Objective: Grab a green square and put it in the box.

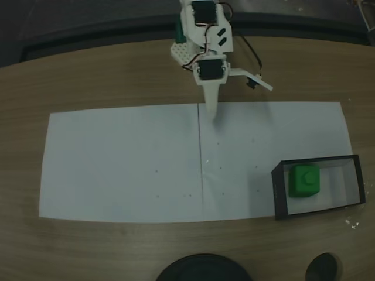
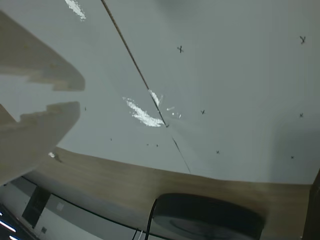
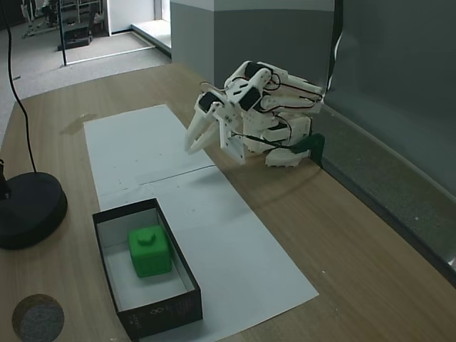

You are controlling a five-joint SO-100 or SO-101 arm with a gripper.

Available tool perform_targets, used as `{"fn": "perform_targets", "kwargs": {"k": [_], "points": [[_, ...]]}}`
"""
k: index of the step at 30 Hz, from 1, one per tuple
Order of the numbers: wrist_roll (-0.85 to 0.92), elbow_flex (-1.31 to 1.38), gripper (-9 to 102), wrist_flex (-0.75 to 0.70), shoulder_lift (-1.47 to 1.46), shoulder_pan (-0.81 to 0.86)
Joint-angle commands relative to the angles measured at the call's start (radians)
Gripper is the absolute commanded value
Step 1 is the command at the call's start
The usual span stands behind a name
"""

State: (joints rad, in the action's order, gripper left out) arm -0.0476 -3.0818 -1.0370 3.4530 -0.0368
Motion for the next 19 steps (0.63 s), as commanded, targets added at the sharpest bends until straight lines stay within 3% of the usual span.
{"fn": "perform_targets", "kwargs": {"k": [1,7,19], "points": [[-0.005,0.021,0,-0.028,0.021,-0.002],[0.003,0.078,0,-0.242,0.023,-0.032],[-0.003,0.081,0,-0.255,0.023,-0.038]]}}
